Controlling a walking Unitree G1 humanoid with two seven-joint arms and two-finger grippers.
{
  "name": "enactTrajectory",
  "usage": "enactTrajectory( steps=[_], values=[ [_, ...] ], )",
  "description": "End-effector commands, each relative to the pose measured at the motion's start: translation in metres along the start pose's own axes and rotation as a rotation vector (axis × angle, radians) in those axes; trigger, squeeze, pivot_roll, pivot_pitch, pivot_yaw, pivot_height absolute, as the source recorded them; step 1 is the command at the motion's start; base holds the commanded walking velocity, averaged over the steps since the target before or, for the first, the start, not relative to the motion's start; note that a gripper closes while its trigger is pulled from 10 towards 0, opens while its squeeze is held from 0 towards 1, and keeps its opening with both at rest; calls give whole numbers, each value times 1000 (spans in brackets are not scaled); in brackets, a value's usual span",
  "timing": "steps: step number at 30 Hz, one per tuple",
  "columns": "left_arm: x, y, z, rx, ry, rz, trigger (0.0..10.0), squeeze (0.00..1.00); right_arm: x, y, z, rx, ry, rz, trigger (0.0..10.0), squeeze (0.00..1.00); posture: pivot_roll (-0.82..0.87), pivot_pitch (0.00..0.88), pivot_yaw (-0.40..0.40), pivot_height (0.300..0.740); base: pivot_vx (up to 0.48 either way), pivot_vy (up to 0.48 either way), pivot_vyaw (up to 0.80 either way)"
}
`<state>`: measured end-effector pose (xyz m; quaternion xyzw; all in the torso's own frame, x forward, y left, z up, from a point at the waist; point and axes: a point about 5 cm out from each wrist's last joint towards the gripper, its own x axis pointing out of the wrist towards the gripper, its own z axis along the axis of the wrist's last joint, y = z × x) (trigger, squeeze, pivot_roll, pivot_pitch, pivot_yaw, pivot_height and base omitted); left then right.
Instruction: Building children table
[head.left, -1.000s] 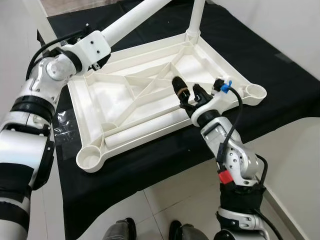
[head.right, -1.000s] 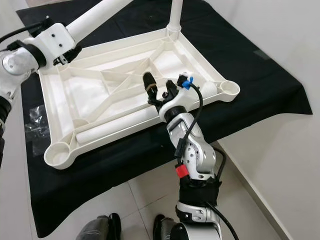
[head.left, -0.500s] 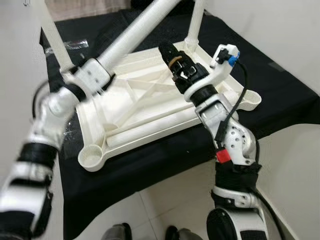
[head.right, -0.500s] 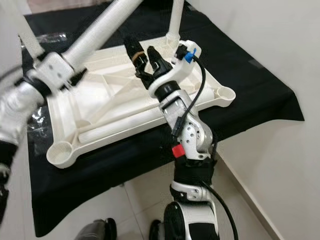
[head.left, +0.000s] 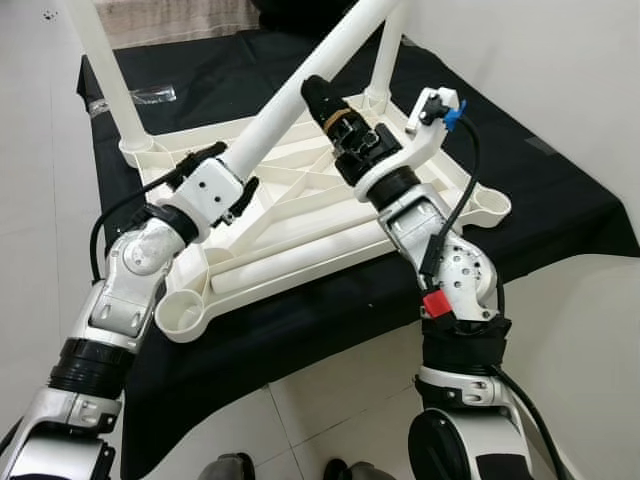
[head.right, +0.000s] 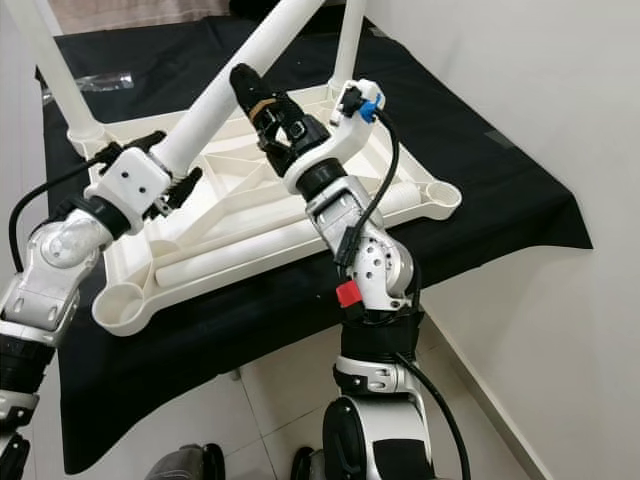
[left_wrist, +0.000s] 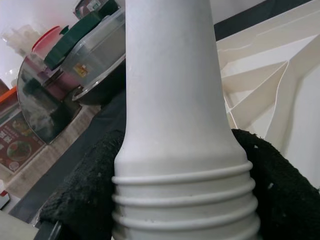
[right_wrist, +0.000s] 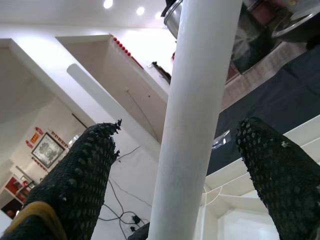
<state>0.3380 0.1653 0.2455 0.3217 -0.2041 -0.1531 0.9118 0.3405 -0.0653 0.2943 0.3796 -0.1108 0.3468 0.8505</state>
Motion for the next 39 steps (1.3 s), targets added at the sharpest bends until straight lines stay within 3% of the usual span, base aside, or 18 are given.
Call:
enactTrajectory(
  steps=[1, 14, 22, 39],
  values=[
    [-3, -5, 7, -13, -11, -3, 10000, 0, 1, 5, -15, 64, 31, 32, 10000, 0, 96, 127, -106, 740, 0, 0, 0],
    [-4, -28, 27, -47, -41, -62, 10000, 0, 1, 8, -33, 94, 110, 64, 10000, 0, 94, 127, -105, 740, 0, 0, 0],
    [-8, -52, 41, -76, -51, -134, 10000, 0, 0, 5, -38, 72, 133, 60, 10000, 0, 95, 130, -102, 740, 0, 0, 0],
    [-9, -57, 45, -74, -44, -153, 10000, 0, -1, -4, -30, 52, 114, 35, 10000, 0, 94, 128, -100, 740, 0, 0, 0]
  ],
)
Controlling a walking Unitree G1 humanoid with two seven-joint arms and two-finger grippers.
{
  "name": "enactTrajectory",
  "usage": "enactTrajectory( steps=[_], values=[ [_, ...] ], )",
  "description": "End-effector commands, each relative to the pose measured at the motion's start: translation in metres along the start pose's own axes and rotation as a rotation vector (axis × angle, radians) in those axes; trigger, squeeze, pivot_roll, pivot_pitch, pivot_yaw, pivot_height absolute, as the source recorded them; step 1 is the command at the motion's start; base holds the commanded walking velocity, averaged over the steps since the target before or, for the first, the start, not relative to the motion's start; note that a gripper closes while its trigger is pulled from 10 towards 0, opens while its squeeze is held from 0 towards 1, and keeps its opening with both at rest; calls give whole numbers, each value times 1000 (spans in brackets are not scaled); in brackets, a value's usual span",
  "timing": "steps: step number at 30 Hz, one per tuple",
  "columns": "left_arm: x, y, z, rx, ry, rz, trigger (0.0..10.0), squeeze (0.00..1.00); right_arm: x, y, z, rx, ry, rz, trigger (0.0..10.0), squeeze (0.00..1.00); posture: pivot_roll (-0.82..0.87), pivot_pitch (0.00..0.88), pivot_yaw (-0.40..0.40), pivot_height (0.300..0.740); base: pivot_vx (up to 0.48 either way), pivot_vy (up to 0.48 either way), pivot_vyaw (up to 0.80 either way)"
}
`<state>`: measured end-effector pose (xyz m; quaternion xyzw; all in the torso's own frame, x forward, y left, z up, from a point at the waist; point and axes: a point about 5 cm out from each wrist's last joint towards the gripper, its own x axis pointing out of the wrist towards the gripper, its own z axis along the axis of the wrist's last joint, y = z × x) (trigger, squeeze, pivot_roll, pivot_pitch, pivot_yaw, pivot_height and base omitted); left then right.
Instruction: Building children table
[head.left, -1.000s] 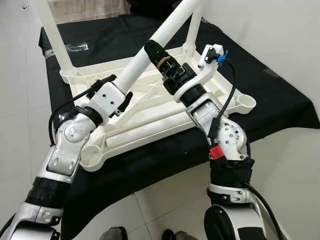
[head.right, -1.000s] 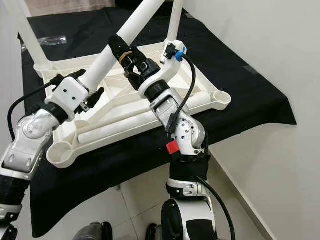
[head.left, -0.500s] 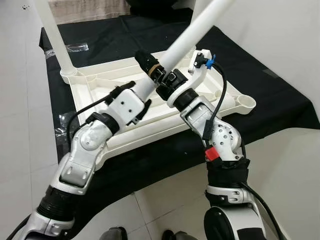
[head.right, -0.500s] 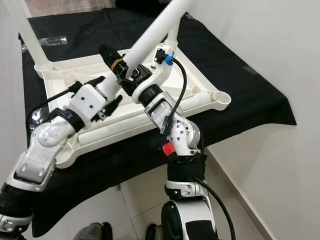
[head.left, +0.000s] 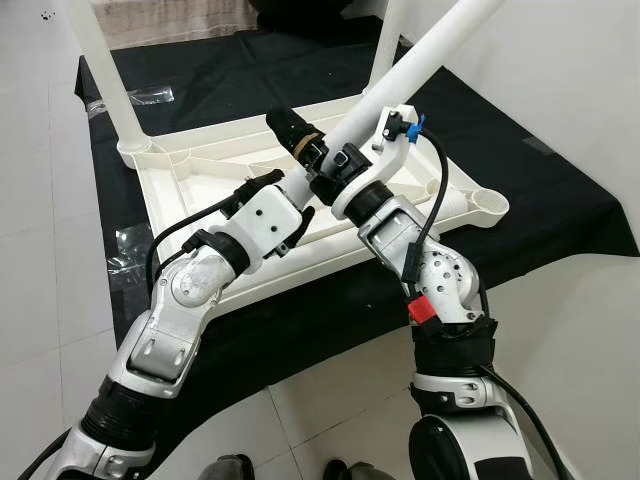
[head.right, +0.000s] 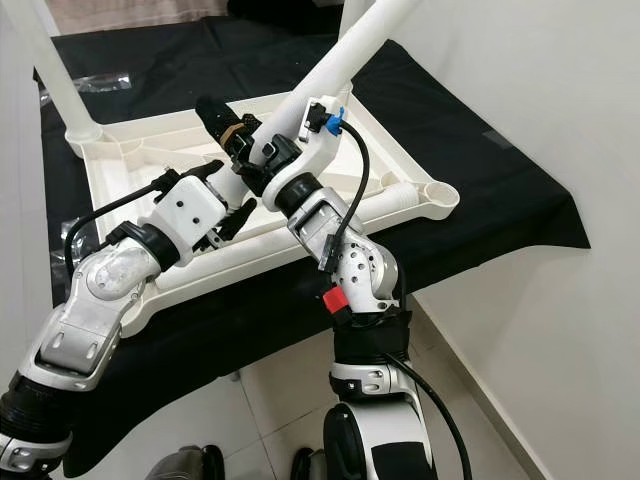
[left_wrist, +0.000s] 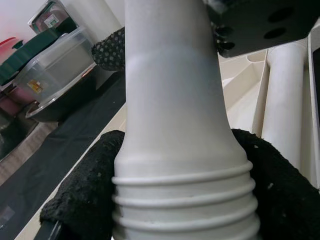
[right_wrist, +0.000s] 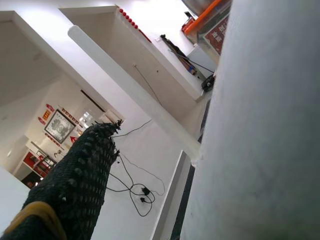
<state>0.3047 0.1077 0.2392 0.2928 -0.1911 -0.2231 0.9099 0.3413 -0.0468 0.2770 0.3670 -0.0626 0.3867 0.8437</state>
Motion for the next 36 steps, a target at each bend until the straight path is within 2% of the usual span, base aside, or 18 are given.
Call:
enactTrajectory(
  steps=[1, 11, 12, 14, 15, 27, 36],
  values=[
    [-2, -5, 3, 10, -11, -29, 10000, 0, -2, -2, -5, 26, -6, -2, 10000, 0, 94, 128, -100, 740, 0, 0, 0],
    [-9, -7, 0, 27, 8, -46, 10000, 0, -3, -6, -1, 29, -17, -9, 10000, 0, 93, 130, -101, 740, 0, 0, 0],
    [-9, -7, 0, 32, 9, -48, 10000, 0, -3, -6, -1, 29, -17, -5, 4902, 0, 93, 130, -101, 740, 0, 0, 0],
    [-9, -7, 0, 32, 9, -48, 10000, 0, -3, -6, -1, 29, -17, -5, 4902, 0, 93, 130, -101, 740, 0, 0, 0],
    [-10, -6, -1, 33, 11, -48, 10000, 0, -3, -6, -1, 31, -16, 0, 0, 0, 94, 129, -102, 740, 0, 0, 0],
    [-11, -7, -3, 35, 18, -47, 10000, 0, -4, -2, -2, 50, -16, 20, 0, 0, 88, 130, -103, 740, 0, 0, 0],
    [-16, -6, -12, -17, 62, -29, 10000, 0, -3, 0, 1, 47, -32, 20, 0, 0, 89, 125, -100, 740, 0, 0, 0]
  ],
)
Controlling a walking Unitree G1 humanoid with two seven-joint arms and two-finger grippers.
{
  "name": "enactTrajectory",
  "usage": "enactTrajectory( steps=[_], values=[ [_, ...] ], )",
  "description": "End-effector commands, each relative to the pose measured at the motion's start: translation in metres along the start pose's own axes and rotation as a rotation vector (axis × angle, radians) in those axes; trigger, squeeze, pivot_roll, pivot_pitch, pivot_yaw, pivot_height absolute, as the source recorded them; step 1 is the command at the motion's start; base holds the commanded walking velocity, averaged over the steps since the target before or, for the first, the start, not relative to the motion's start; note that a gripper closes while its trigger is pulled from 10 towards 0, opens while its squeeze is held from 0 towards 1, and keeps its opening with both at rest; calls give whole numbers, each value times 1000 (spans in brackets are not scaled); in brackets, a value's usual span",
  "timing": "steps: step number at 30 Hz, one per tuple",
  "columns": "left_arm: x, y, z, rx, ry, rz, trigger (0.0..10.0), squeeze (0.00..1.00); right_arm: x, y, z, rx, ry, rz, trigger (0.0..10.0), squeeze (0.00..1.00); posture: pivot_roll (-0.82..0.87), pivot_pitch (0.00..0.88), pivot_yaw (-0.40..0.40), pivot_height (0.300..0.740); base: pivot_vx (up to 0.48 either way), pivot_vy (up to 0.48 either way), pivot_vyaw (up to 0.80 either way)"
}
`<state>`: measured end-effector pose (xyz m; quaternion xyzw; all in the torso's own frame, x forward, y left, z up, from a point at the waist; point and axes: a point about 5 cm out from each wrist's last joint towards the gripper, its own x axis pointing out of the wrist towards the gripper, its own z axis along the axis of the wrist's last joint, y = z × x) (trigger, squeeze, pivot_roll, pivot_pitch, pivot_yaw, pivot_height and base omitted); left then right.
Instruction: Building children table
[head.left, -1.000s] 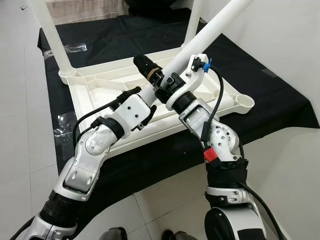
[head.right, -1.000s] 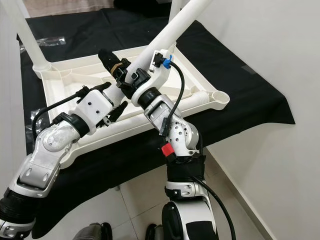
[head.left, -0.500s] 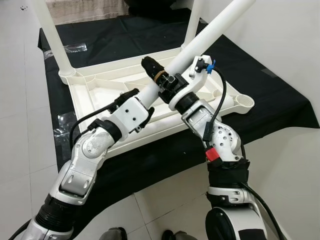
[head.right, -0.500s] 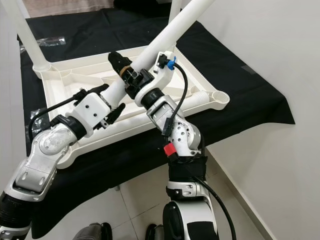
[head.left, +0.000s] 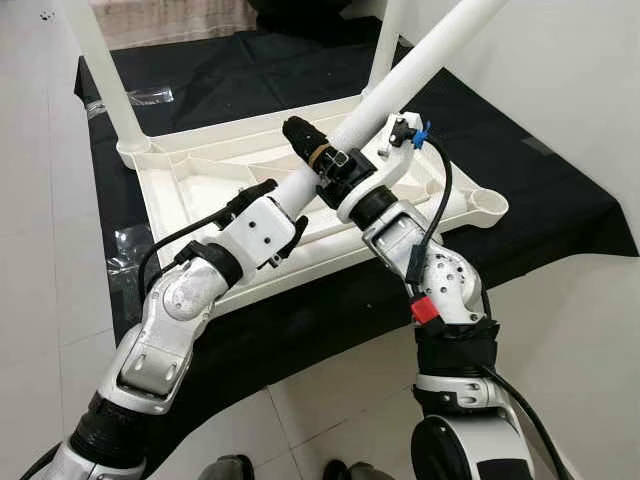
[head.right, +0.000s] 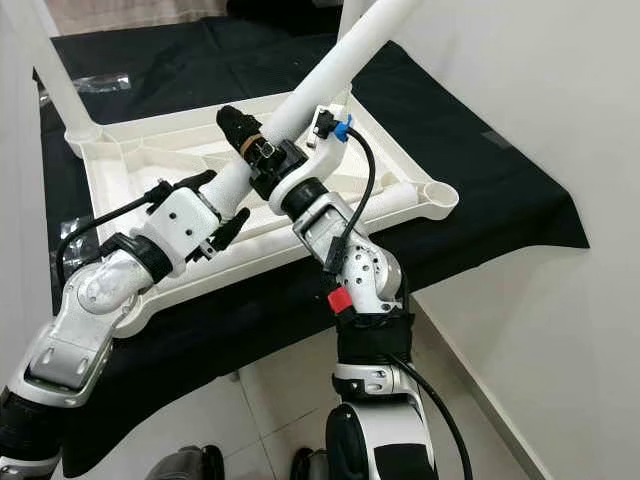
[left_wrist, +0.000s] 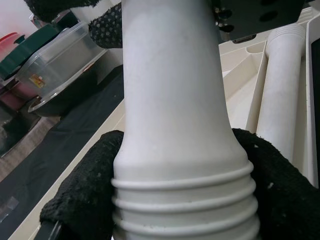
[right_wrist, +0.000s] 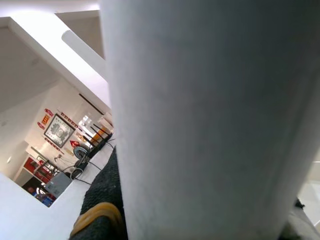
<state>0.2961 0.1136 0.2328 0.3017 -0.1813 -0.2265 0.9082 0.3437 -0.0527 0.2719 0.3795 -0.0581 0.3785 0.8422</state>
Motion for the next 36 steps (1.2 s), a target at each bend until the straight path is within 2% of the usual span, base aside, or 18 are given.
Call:
enactTrajectory(
  steps=[1, 3, 4, 8, 12, 13, 18, 19, 21, 22, 23, 25, 27, 28, 30, 31, 36],
  values=[
    [-4, -3, -8, -29, 43, -13, 10000, 0, 0, 7, 0, 23, -24, 38, 0, 0, 89, 125, -100, 740, 0, 0, 0],
    [-4, -3, -8, -29, 43, -13, 10000, 0, 0, 7, 0, 23, -24, 38, 0, 0, 89, 125, -100, 740, 0, 0, 0],
    [-5, -4, -11, -48, 56, -22, 10000, 1000, 1, 7, 1, 21, -28, 39, 0, 0, 90, 122, -99, 740, 0, 0, 0],
    [-7, -3, -18, -58, 89, -23, 10000, 1000, 1, 10, 7, 10, -47, 47, 0, 0, 87, 117, -97, 740, 0, 0, 0],
    [-9, -5, -23, -33, 114, -52, 10000, 1000, 2, 12, 11, 1, -59, 56, 0, 0, 86, 116, -96, 740, 0, 0, 0],
    [-10, -5, -24, -33, 117, -53, 10000, 0, 2, 12, 13, 1, -63, 60, 0, 0, 84, 113, -98, 740, 0, 0, 0],
    [-16, -3, -29, -34, 142, -36, 10000, 0, 2, 14, 18, -17, -80, 65, 0, 0, 84, 112, -98, 740, 0, 0, 0],
    [-21, -3, -32, -33, 162, -29, 10000, 0, 2, 15, 22, -36, -91, 60, 1529, 0, 85, 111, -98, 740, 0, 0, 0],
    [-29, -4, -36, -46, 190, -20, 10000, 0, 2, 14, 29, -105, -118, 33, 1529, 0, 85, 111, -99, 740, 0, 0, 0],
    [-29, -4, -36, -46, 190, -20, 10000, 0, 2, 14, 29, -105, -118, 33, 1529, 0, 85, 111, -99, 740, 0, 0, 0],
    [-42, -10, -41, -85, 230, -15, 10000, 0, 1, 15, 38, -174, -141, 22, 10000, 0, 88, 111, -101, 740, 0, 0, 0],
    [-46, -13, -42, -98, 245, -14, 10000, 0, 1, 15, 41, -193, -148, 21, 10000, 0, 88, 111, -101, 740, 0, 0, 0],
    [-55, -20, -45, -161, 277, 1, 10000, 0, -1, 13, 45, -260, -157, 0, 10000, 0, 87, 112, -103, 740, 0, 0, 0],
    [-55, -20, -45, -161, 277, 1, 10000, 0, -1, 13, 45, -260, -157, 0, 10000, 0, 87, 112, -103, 740, 0, 0, 0],
    [-61, -24, -45, -217, 284, 34, 10000, 0, -4, 10, 48, -346, -165, -34, 10000, 0, 85, 112, -105, 740, 0, 0, 0],
    [-63, -26, -41, -245, 274, 52, 10000, 0, -7, 7, 48, -395, -164, -52, 10000, 0, 86, 111, -107, 740, 0, 0, 0],
    [-67, -28, -32, -286, 248, 106, 10000, 0, -12, 3, 49, -466, -171, -87, 10000, 0, 91, 109, -113, 740, 0, 0, 640]
  ],
)
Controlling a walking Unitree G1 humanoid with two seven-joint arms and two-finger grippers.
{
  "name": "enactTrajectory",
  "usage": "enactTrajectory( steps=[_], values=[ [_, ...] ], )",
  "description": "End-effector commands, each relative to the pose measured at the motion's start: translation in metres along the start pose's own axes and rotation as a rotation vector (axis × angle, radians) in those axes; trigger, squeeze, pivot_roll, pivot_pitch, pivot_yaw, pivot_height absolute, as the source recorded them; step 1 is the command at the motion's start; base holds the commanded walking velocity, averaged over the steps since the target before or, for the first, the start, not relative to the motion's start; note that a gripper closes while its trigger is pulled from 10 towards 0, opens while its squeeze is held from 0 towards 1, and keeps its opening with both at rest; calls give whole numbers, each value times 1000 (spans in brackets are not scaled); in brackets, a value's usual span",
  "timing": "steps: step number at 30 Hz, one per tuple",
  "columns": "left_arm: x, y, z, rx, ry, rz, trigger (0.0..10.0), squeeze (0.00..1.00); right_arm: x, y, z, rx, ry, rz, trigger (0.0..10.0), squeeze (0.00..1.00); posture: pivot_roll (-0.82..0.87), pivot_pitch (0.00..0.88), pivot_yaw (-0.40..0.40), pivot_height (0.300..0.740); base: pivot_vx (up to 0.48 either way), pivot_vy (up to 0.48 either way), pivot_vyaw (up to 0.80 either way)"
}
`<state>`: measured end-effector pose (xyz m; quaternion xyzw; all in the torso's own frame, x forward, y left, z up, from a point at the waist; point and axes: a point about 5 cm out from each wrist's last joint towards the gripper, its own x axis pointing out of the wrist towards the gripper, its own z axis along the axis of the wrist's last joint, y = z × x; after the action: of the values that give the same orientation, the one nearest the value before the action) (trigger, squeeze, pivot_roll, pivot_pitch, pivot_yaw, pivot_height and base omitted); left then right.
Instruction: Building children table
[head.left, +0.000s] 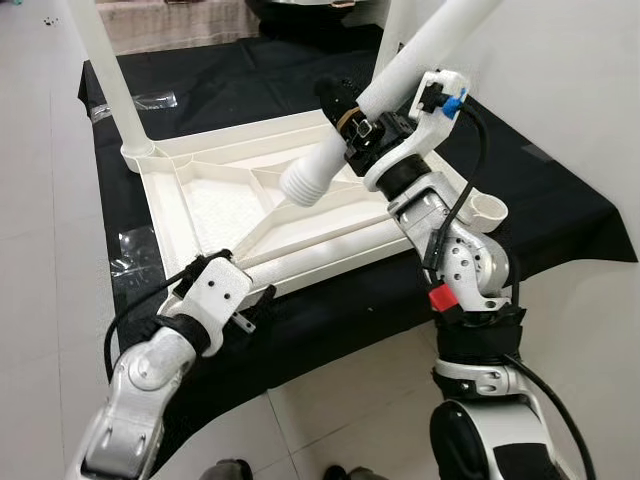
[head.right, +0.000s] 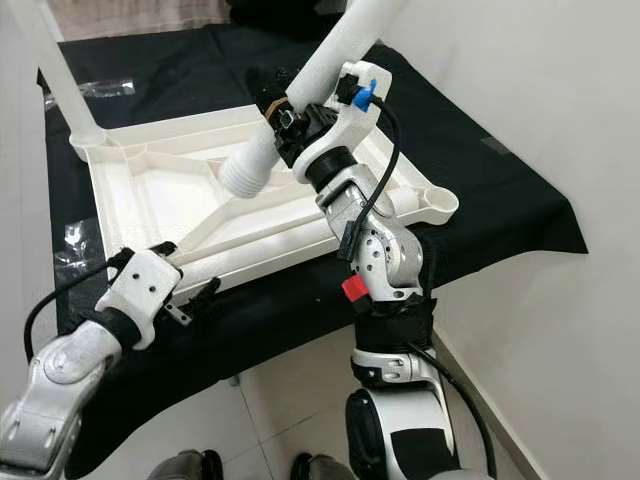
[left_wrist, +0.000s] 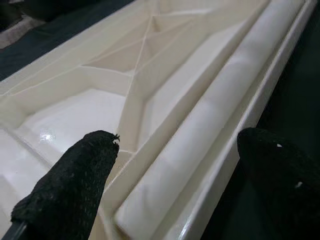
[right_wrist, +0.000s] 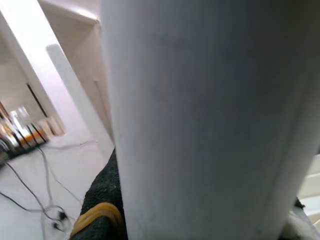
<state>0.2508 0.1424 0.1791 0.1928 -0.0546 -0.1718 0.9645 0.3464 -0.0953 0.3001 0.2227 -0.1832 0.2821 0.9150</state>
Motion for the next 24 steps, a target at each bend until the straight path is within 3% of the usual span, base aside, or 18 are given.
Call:
enactTrajectory(
  steps=[1, 8, 15, 20, 24],
  values=[
    [-7, -4, 4, -43, -5, 37, 10000, 0, -1, 6, 2, -45, -22, 12, 10000, 0, 91, 108, -113, 740, 0, 0, 800],
    [-16, -15, 14, -67, -36, 70, 10000, 0, -4, 5, 3, -63, -30, 2, 10000, 0, 94, 101, -124, 740, 0, 0, 800],
    [-21, -28, 10, -92, -3, 58, 10000, 0, -5, 8, -1, -49, -13, 32, 10000, 0, 93, 95, -125, 740, 0, 0, 800],
    [-18, -28, 11, -78, -2, 53, 10000, 0, -6, 11, -2, -23, -8, 51, 10000, 0, 88, 95, -124, 740, 0, 0, 800],
    [-13, -20, 14, -48, -11, 72, 10000, 0, -7, 15, -5, -9, 0, 66, 10000, 0, 85, 93, -121, 740, 0, 0, 0]
  ],
)
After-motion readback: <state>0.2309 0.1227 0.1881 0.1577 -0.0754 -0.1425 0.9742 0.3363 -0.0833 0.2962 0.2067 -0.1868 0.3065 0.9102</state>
